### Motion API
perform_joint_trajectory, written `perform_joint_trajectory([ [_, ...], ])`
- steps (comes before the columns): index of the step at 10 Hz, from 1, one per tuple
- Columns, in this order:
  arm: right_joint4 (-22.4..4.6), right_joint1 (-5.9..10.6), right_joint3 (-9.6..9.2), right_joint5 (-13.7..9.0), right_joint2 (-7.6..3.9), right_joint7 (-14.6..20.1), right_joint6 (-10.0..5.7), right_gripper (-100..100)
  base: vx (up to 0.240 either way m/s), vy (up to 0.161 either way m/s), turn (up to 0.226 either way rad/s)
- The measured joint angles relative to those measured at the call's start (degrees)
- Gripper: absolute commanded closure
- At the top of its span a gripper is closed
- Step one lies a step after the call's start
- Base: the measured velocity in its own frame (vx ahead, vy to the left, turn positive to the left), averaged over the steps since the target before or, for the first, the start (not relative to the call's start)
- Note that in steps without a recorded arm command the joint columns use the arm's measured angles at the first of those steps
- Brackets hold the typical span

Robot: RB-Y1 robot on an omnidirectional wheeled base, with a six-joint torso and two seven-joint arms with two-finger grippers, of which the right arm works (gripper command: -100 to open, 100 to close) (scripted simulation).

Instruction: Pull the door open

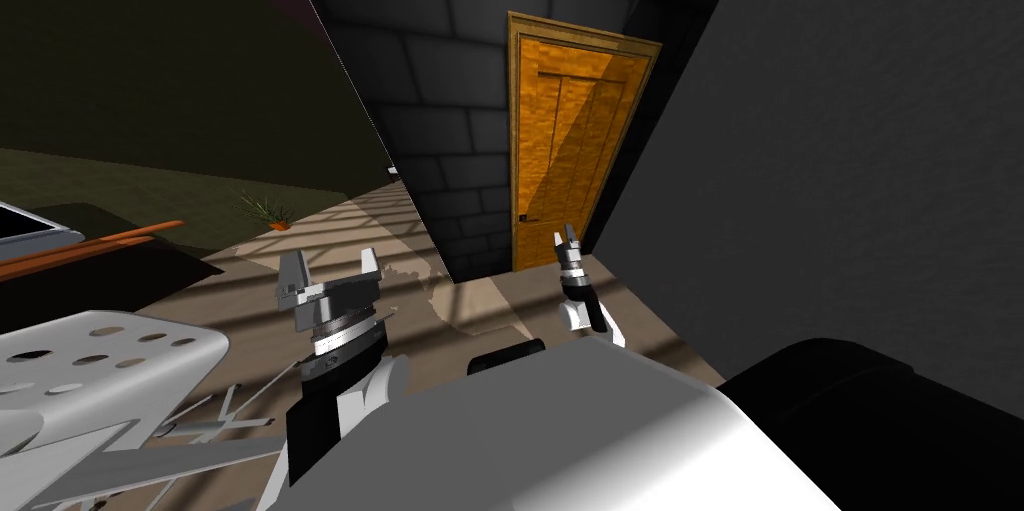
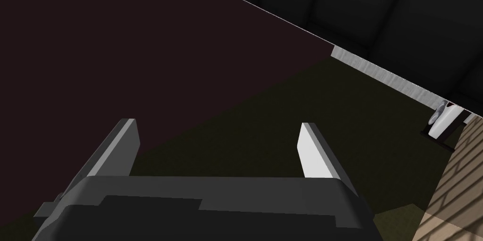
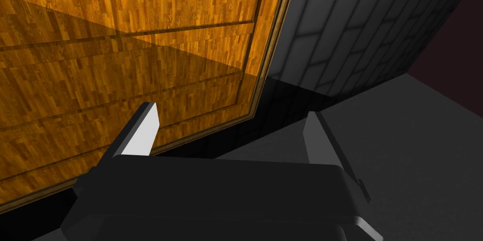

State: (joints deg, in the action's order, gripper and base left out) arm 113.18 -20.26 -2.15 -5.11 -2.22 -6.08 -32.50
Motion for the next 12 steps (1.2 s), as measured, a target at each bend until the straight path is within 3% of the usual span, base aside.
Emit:
perform_joint_trajectory([
  [10, -15.27, 5.29, 0.58, -1.96, -2.13, 1.25, -2.95, -100, 0.058, -0.023, 0.042],
  [12, -19.19, 6.98, 0.84, -2.50, -2.67, 1.57, -3.72, -100, 0.068, -0.039, 0.053],
])
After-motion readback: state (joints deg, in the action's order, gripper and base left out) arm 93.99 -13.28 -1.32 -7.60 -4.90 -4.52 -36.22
